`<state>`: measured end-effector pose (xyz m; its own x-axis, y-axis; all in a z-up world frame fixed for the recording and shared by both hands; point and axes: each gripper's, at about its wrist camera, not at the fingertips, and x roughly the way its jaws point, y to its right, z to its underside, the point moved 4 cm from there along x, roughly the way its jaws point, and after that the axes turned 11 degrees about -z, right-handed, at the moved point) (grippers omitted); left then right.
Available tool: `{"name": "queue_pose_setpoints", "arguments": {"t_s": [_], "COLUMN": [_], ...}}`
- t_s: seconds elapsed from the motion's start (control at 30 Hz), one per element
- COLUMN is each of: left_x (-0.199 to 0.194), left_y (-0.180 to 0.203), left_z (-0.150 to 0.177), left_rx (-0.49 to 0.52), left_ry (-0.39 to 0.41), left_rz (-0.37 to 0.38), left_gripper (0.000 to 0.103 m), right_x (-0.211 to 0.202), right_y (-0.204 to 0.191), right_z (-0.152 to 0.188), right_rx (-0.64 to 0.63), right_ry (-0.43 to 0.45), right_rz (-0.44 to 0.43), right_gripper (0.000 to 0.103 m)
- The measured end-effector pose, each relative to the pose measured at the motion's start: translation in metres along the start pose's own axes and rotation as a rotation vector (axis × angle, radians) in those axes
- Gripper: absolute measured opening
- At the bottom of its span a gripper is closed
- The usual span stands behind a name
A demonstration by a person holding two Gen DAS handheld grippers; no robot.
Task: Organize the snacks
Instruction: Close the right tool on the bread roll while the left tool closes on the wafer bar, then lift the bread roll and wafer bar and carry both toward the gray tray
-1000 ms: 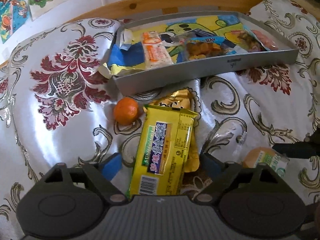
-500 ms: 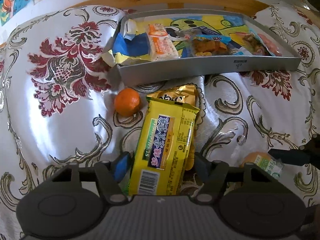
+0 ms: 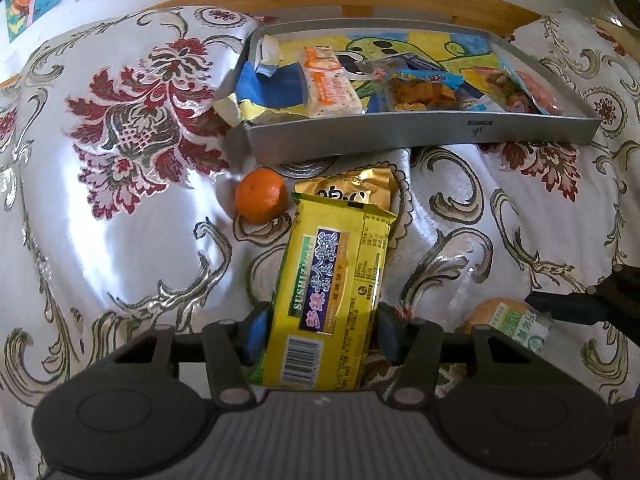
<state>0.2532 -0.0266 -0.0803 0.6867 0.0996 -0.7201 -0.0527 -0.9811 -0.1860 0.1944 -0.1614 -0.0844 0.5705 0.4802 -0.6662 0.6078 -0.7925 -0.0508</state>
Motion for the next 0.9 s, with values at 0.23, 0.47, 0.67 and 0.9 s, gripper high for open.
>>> {"name": "queue_pose_setpoints", "arguments": {"t_s": [0.23, 0.47, 0.67, 0.9], "left_x": [-0.009, -0.019, -0.029, -0.043], "left_y": [-0.001, -0.002, -0.005, -0.005], "left_z": [0.006, 0.011, 0.019, 0.029], "left_rx": [-0.021, -0.045, -0.069, -0.079], "left_ry": [-0.021, -0.048, -0.078, -0.102], "left_rz": [0.016, 0.027, 0.040, 0.060], "left_gripper": [0.055, 0.053, 0.053, 0.053], "right_x": [0.000, -0.004, -0.010, -0.014], "right_y": [0.000, -0.005, -0.006, -0.007], "right_z": [-0.001, -0.001, -0.001, -0.001], "right_rx": [-0.007, -0.038, -0.042, -0.048], "right_ry": [0.012, 0.014, 0.000, -0.002], "right_rz": [-0.001, -0.005, 0.002, 0.005], "right_gripper": [0.063, 0.052, 0.051, 0.051]}}
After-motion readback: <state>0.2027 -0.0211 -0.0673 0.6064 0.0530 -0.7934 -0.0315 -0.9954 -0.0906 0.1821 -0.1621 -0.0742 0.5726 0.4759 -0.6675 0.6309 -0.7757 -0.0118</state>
